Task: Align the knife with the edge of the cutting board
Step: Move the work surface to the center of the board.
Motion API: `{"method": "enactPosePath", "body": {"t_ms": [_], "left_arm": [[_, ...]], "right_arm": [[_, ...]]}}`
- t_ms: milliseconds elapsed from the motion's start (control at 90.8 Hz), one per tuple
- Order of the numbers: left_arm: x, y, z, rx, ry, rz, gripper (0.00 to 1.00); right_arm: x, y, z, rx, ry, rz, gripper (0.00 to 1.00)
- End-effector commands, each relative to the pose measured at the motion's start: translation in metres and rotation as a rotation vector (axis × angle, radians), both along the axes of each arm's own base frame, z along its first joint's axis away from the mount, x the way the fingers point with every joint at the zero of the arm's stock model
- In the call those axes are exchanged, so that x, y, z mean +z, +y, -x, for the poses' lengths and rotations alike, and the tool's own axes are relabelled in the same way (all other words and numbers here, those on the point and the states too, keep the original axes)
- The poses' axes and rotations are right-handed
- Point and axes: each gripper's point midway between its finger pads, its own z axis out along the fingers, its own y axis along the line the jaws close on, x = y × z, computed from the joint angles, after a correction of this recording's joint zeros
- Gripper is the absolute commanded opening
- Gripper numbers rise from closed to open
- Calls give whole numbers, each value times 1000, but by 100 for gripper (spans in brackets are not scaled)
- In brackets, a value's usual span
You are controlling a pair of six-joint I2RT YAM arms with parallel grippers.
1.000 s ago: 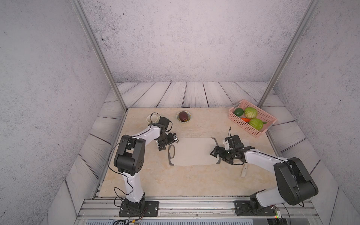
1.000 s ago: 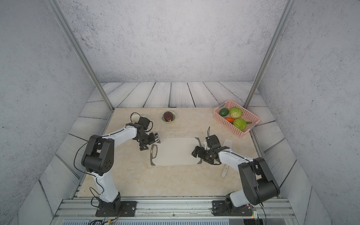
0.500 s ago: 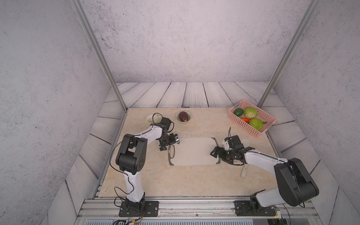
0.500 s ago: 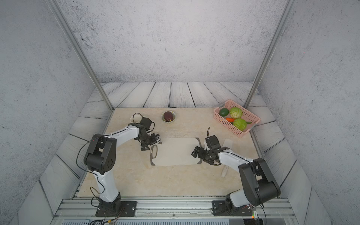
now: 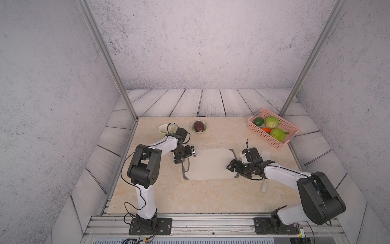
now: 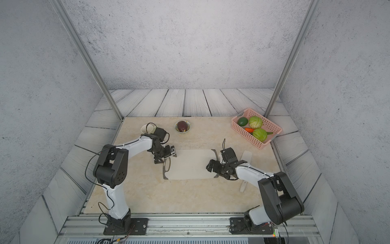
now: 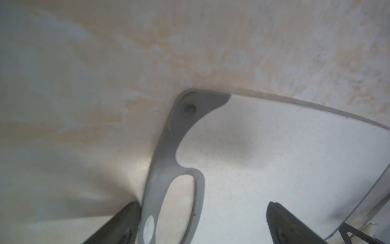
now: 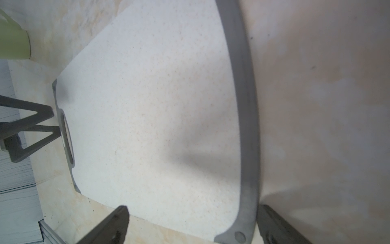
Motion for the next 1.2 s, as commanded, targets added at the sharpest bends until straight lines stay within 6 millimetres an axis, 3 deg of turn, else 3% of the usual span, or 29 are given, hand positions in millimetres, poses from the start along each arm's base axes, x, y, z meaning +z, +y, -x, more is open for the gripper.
{"method": "enactPosePath", "body": {"t_ms": [0, 1189], "left_arm": [[-5, -6, 3, -29, 24, -2, 98], [-15, -18, -2, -46, 29, 16, 99]], "right_arm": [[-32, -12, 43, 1, 176, 63, 99], [-35, -9, 58, 31, 191, 97, 99]]}}
